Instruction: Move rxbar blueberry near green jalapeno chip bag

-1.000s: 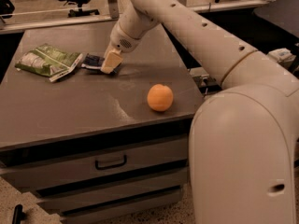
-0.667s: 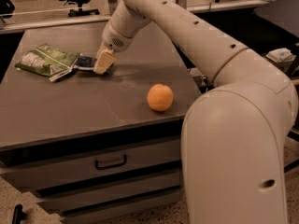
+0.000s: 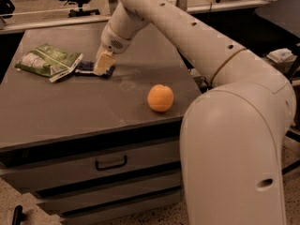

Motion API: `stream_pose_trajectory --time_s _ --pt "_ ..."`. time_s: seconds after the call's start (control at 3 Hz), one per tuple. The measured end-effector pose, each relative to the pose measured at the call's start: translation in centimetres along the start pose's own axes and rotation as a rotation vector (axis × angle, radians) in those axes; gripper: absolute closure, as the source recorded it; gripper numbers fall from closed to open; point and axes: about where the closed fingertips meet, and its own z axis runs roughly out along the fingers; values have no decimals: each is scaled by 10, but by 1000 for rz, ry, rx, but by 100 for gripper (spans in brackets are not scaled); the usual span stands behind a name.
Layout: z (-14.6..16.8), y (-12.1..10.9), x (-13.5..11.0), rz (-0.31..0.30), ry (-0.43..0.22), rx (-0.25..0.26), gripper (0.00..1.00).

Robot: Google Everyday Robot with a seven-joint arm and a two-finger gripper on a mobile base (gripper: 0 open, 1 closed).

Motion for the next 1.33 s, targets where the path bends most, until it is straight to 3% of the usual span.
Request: stream_pose_trajectory --time_s 0.33,1.0,1.33 --pt "3 1 0 0 1 -5 0" --pt "-45 10 22 43 6 37 0" --pt "-54 11 26 52 6 45 0"
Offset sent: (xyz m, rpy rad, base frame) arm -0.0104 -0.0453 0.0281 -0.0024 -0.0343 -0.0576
